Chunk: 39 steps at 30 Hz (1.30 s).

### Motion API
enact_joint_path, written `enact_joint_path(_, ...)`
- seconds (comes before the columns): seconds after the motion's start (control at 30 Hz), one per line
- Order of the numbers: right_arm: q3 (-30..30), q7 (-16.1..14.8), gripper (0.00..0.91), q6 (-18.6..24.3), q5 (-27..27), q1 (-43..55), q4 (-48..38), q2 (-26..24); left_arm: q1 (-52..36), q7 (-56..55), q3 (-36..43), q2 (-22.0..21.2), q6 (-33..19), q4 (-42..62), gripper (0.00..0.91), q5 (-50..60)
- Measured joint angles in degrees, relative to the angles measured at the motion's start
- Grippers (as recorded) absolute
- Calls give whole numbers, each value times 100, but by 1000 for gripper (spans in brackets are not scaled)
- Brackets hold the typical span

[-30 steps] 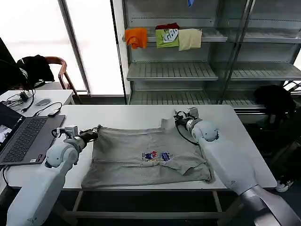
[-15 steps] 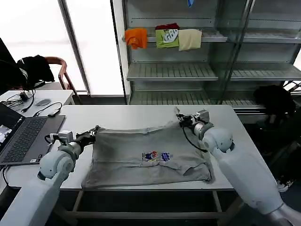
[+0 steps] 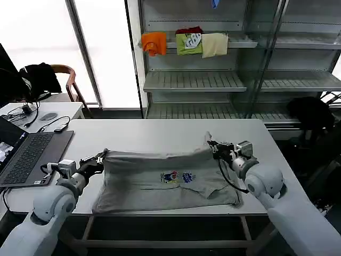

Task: Fold and organize the clothes.

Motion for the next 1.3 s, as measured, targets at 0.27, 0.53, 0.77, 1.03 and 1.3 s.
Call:
enact_joint_path(0.27,341,-28,0,14,-72,-654,487,-84,367,76,-73,-38,1,-170,20,235)
enact_joint_path(0.53,639,4,0,137,-211,-1357,636,-9,672,16,-40,-154,-46,-298,20,481)
enact_joint_path(0.77,729,196,232,302,-381,-1842,726,138,919,-110,-31,-240,-87,-426,403,725)
enact_joint_path(1.03,649,986,907,565,-526,-2189,858,393,1189,-326,42,-254,-49,-552,907,980)
enact_joint_path(1.3,402,2422,907,670,-695,-2397,1022,718,1429,-548,69,-139,-13,-789,907,1109)
